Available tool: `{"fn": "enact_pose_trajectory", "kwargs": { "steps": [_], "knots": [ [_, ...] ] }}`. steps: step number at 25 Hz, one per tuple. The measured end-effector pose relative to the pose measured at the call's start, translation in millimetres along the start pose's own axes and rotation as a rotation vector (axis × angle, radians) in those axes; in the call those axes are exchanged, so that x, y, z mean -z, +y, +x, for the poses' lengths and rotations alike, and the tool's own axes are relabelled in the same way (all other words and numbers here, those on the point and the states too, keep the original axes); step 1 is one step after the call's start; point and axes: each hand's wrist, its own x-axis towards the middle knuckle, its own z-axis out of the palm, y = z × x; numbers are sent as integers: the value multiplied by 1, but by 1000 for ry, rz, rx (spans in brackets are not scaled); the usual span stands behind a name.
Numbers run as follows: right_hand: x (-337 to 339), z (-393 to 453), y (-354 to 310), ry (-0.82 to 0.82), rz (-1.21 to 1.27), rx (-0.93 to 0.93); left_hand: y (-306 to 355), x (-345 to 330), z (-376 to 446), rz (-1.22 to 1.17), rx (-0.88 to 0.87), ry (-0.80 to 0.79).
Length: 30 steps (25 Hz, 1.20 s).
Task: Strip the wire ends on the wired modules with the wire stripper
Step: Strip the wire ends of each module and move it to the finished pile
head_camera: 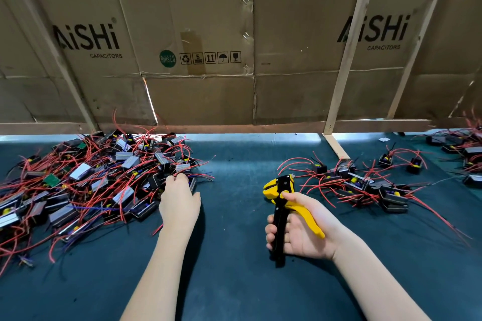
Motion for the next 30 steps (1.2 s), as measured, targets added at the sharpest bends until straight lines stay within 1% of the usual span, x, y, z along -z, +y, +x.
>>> {"fn": "enact_pose_trajectory", "kwargs": {
  "steps": [2,4,6,8,9,10,11,13,15,17,19,22,23,24,27,28,29,30],
  "knots": [
    [-1,-1,0,-3,-3,1,-3,3,1,40,-19,7],
    [0,-1,0,-5,-5,2,-4,9,2,-65,-81,-45],
    [0,-1,0,-3,-5,1,-2,11,3,-259,-248,-217],
    [0,-1,0,0,-5,1,3,11,-3,-382,-433,-407],
    [0,-1,0,1,-7,0,6,9,-5,-399,-507,-461],
    [0,-1,0,1,-10,-1,8,6,-6,-391,-569,-465],
    [-1,-1,0,0,-13,-2,9,2,-7,-381,-616,-430],
    [-1,-1,0,-5,-15,0,8,-5,-6,-373,-631,-349],
    [0,-1,0,-5,-11,2,8,-7,-6,-382,-578,-341],
    [0,-1,0,-3,-14,-4,8,-7,-7,-389,-545,-383],
    [-1,-1,0,-6,-15,-4,8,-6,-9,-414,-551,-442],
    [0,-1,0,-7,-9,0,9,-4,-9,-598,-482,-584],
    [0,-1,0,-8,-8,-2,9,-4,-7,-625,-467,-571],
    [0,-1,0,-9,-9,-2,9,-3,-7,-589,-469,-507],
    [1,0,1,-15,-13,-4,13,-5,-11,-397,-459,-245],
    [1,1,0,-17,-15,-6,16,-7,-13,-358,-464,-200],
    [1,1,0,-21,-18,-10,20,-9,-16,-336,-495,-189],
    [1,1,0,-25,-21,-14,23,-10,-19,-332,-543,-216]
  ]
}}
